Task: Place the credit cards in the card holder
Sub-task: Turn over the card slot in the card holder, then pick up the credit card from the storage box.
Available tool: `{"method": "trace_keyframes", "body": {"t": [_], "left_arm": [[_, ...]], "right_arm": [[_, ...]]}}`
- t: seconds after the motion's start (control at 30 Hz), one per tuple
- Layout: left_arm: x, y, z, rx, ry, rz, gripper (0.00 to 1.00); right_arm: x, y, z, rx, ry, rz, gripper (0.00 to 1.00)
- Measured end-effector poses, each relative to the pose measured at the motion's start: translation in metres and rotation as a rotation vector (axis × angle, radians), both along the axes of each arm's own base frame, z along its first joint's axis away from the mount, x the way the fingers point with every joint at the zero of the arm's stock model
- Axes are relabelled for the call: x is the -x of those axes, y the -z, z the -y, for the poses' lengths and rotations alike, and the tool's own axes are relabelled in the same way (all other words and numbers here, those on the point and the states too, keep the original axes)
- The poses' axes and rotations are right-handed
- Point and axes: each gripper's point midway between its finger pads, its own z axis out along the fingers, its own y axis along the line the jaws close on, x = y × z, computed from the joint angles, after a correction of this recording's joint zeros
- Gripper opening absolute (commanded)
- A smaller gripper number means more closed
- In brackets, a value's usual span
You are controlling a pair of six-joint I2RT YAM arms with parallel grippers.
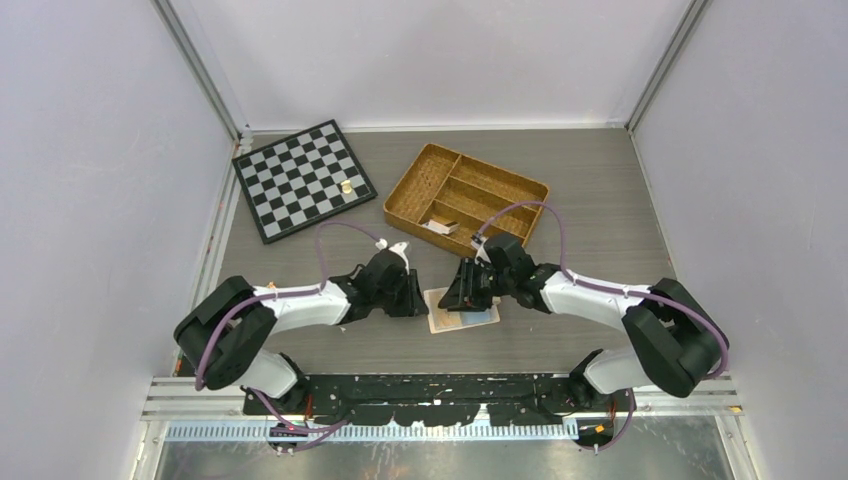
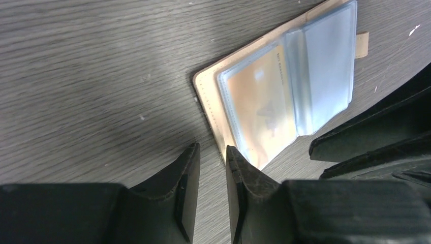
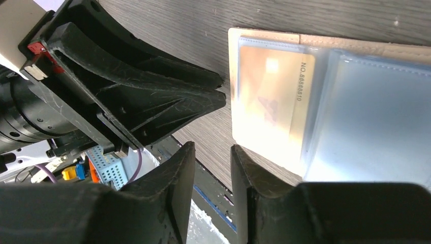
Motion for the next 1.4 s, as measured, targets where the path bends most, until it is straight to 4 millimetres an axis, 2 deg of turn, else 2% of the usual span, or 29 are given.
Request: {"method": "trace_keyframes", "body": {"t": [0.13, 0.27, 0.33, 0.47, 0.53, 0.63, 0.73, 0.8, 0.87, 0.97, 1.1, 1.23, 1.4], "left_arm": [[0.000, -0.002, -0.012, -0.014, -0.029, 0.018, 0.39], [0.000, -0.010, -0.026, -0.033, -0.055, 0.042, 0.54], [-0.001, -0.018, -0.031, -0.033, -0.069, 0.057, 0.61], [-0.010, -0.027, -0.042, -0.053, -0.087, 0.070, 0.70], [-0.022, -0.037, -0.047, -0.061, -0.106, 0.081, 0.71], [-0.054, -0.063, -0.053, -0.043, -0.151, 0.118, 0.72], [-0.097, -0.091, -0.063, -0.010, -0.224, 0.178, 0.73], [-0.125, -0.103, -0.074, -0.002, -0.275, 0.212, 0.73], [-0.146, -0.105, -0.083, -0.004, -0.319, 0.223, 0.74], [-0.174, -0.096, -0.094, -0.019, -0.365, 0.203, 0.76], [-0.201, -0.069, -0.101, -0.027, -0.395, 0.163, 0.78], [-0.207, -0.050, -0.100, -0.030, -0.392, 0.134, 0.78], [-0.232, -0.051, -0.089, -0.008, -0.375, 0.152, 0.69]], "right_arm": [[-0.005, -0.005, -0.005, -0.003, -0.004, 0.021, 0.44], [-0.020, -0.021, -0.008, 0.031, -0.013, 0.088, 0.58], [-0.033, -0.034, -0.007, 0.082, -0.018, 0.154, 0.66], [-0.072, -0.077, -0.003, 0.190, -0.039, 0.376, 0.74], [-0.089, -0.095, 0.000, 0.244, -0.058, 0.477, 0.74], [-0.120, -0.114, -0.002, 0.328, -0.098, 0.604, 0.74], [-0.145, -0.106, -0.007, 0.404, -0.167, 0.669, 0.75], [-0.156, -0.092, -0.008, 0.452, -0.225, 0.687, 0.76], [-0.167, -0.072, -0.009, 0.499, -0.293, 0.692, 0.75], [-0.179, -0.047, -0.011, 0.538, -0.374, 0.678, 0.75], [-0.193, -0.023, -0.013, 0.567, -0.448, 0.662, 0.75], [-0.200, -0.014, -0.013, 0.584, -0.489, 0.662, 0.75], [-0.202, -0.008, -0.015, 0.581, -0.527, 0.660, 0.74]]}}
